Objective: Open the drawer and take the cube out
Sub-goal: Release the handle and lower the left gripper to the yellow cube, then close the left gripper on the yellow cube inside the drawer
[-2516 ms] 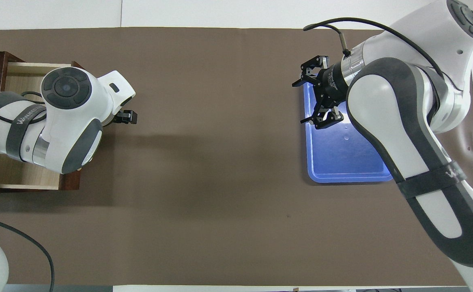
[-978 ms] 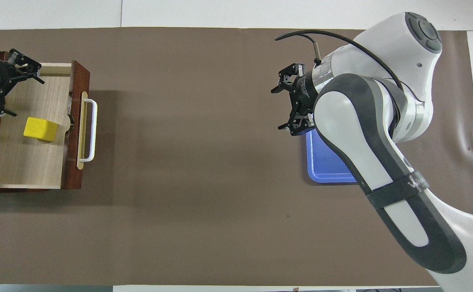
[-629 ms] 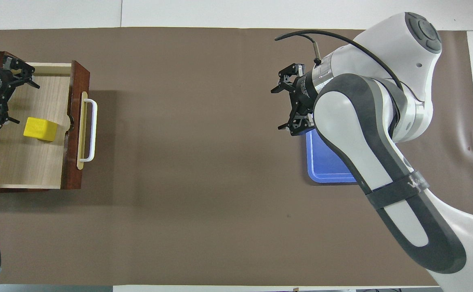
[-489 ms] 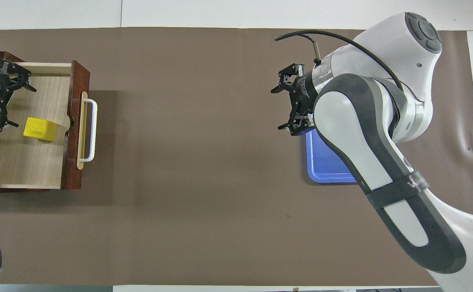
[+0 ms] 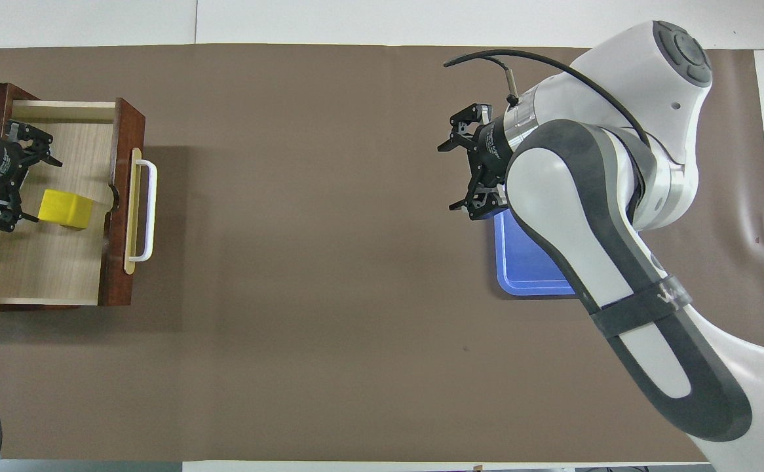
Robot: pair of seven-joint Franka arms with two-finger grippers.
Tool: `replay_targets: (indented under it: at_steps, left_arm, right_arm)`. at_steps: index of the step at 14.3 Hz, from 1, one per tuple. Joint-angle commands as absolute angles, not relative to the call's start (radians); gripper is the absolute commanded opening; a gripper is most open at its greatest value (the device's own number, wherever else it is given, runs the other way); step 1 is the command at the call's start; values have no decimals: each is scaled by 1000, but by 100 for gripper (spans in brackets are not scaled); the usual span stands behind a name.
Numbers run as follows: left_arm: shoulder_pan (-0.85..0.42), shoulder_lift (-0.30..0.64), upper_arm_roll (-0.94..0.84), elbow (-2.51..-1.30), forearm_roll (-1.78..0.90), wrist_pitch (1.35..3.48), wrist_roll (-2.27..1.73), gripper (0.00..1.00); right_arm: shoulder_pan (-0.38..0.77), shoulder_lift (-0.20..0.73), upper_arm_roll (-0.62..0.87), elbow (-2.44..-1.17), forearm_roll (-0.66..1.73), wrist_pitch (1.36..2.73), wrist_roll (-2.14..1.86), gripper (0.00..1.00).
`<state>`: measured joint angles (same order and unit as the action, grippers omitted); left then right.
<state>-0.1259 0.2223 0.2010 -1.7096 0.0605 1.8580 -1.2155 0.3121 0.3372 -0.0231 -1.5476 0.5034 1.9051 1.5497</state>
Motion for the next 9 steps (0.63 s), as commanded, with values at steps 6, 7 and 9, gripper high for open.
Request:
replay_targets:
  at_steps: [6,7,9]
  left_arm:
    - [-141,155,218,-1850,51,1947,-1313,100]
    - [-141,155,219,-1851,51,1947,-1313,100]
    - [-141,155,229,-1852,51,1951,-1315,100]
  right_arm:
    - [311,331,-23,-1572,503,1924,1513,96]
    - [311,331,-23,-1572,503,1924,1513,96]
    - [311,331,-23,-1572,503,1922,1511,96]
